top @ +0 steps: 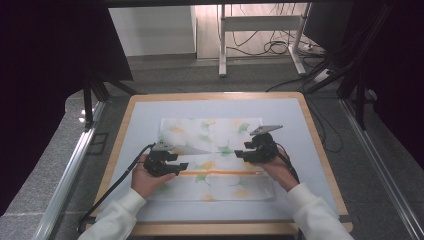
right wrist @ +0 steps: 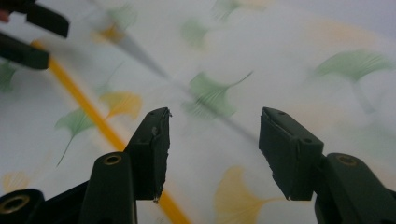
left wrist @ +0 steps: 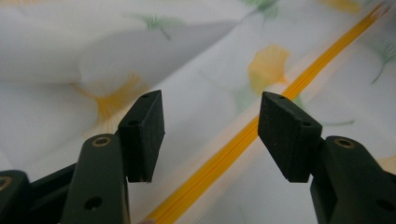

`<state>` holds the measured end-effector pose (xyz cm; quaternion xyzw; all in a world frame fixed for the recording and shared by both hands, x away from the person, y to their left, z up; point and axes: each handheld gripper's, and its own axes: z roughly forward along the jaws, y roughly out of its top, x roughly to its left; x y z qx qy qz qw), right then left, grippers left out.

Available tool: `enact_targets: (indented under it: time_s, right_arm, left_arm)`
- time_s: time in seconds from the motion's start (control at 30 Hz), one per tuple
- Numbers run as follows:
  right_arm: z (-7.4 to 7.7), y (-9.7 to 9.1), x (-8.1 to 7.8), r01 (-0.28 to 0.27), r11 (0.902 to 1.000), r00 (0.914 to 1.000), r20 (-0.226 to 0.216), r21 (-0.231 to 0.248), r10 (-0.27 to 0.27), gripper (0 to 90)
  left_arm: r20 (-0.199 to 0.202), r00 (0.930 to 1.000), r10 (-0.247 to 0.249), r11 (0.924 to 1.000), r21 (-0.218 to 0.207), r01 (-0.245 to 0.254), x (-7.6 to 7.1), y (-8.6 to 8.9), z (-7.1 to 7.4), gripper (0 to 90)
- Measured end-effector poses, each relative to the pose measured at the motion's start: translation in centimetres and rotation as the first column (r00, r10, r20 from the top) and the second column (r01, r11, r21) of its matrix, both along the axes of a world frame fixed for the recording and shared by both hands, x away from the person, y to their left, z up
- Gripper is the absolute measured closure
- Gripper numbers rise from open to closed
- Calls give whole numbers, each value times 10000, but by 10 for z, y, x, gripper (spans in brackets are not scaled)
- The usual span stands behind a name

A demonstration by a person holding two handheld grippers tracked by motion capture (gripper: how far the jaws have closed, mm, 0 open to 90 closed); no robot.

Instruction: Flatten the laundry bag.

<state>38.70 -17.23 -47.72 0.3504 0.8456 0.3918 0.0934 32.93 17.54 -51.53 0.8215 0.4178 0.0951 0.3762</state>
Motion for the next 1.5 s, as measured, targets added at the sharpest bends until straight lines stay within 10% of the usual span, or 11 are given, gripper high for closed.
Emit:
enact_targets:
  time_s: [0.3, 0.57, 0.73, 0.9, 1.17, 1.5]
  right_arm:
    - [-38, 2, -17, -390, 9967, 9971, -682, -718, 341, 427]
    - [-38, 7, -33, -907, 9921, 9930, -832, -870, 835, 366]
    - [-26, 44, -81, -2829, 9525, 9584, -731, -1127, 2760, 309]
    - [-32, 73, -104, -3568, 9088, 9330, -348, -2161, 3581, 264]
    - [-39, 88, -106, -3419, 8820, 9286, 276, -3243, 3701, 309]
    - [-39, 92, -103, -3424, 8762, 9312, 19, -3392, 3646, 678]
  left_arm:
    - [-302, 9991, 301, 9981, 551, -284, 1, 4, -21, 410]
    - [40, 9994, 335, 9969, 710, -337, -3, 1, -24, 399]
    - [-40, 9993, 384, 9974, 608, -381, -2, 2, -23, 397]
    - [-71, 9993, 378, 9976, 578, -374, -2, 2, -23, 396]
    - [-211, 9990, 406, 9982, 460, -396, 0, 3, -23, 397]
    - [-204, 9989, 421, 9980, 472, -411, -1, 3, -23, 392]
